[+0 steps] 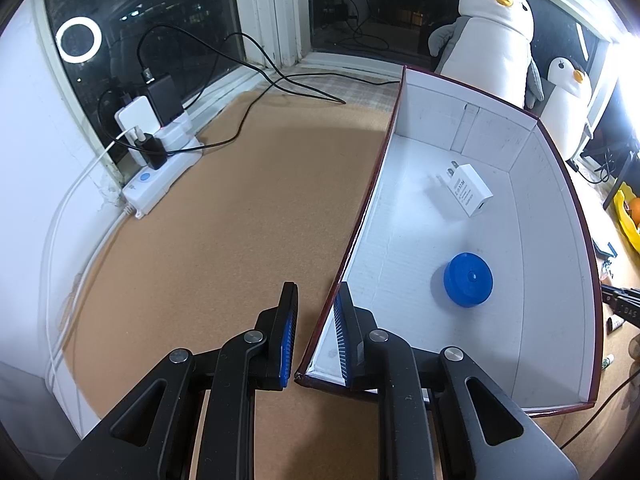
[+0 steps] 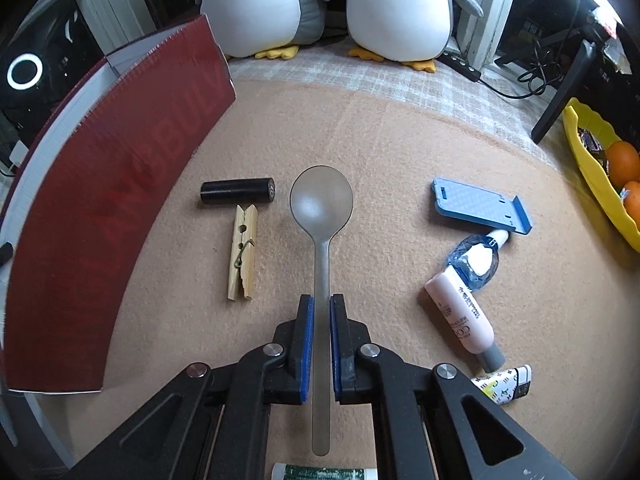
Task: Organize rigid objects
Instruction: 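Carry the metal spoon into the red box and release it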
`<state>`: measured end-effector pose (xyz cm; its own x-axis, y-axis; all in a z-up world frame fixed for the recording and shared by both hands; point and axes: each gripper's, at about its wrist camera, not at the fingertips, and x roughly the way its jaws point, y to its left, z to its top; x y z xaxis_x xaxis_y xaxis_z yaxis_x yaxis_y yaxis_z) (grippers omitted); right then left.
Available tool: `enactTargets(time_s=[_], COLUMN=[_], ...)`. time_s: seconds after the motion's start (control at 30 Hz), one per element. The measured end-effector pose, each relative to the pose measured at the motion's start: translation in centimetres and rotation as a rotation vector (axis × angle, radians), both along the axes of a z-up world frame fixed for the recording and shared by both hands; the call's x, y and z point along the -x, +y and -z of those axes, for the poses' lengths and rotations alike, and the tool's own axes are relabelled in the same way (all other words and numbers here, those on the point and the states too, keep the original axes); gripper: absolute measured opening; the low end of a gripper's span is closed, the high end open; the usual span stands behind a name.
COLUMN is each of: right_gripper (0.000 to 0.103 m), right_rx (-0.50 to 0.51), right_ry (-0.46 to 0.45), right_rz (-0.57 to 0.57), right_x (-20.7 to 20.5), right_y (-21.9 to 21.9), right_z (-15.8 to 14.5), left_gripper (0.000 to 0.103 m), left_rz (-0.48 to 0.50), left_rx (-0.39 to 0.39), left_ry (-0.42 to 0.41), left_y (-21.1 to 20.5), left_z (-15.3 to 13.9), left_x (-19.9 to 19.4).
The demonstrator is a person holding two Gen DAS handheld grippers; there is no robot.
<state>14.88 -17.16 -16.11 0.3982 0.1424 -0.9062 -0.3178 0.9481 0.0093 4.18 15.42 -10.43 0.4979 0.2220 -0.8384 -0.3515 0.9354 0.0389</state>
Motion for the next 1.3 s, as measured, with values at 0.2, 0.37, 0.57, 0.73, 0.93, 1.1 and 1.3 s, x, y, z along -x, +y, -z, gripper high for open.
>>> enactTargets(time_s=[0.2,0.37,0.57,0.73,0.93,1.1,1.3], right_gripper=[0.007,0.007,0.007,0.007,0.007,0.007,0.007], right_rx=[-0.032,-0.087,-0.158,-0.221,-0.219,-0.206,-0.187], right_ry=[-0.061,-0.117,-0.127,-0.104,-0.085,-0.032,0.033], right_rz=[-0.037,-0.095,-0.192,-0.256,-0.314,-0.318,-0.313], right_x=[1.3,2.2,2.6,2.6,2.3,1.0,0.2], right_y=[1.3,4.0,8.9,13.6,18.0,20.5,22.4], right_z=[-3.9,-7.8,-10.7,-12.1,-11.6,-9.2,-6.2], left_gripper=[0.017,0.017,0.017,0.017,0.017,0.017,0.017], left_rz=[-0.001,0.003,0.012,0.017,0.021,0.024,0.028], left_rx=[0.006,0.018,0.031,0.044,0.060,0.071,0.088], left_ry=[-0.003,-0.006,-0.007,-0.011,-0.014,-0.017,-0.018], left_y=[-0.2,-0.4,-0.1,0.2,0.4,0.6,0.8], left_z=[0.1,0.2,0.5,0.7,1.0,1.2,1.3], left_x=[-0.1,-0.3,-0.6,-0.7,-0.8,-0.9,-1.0])
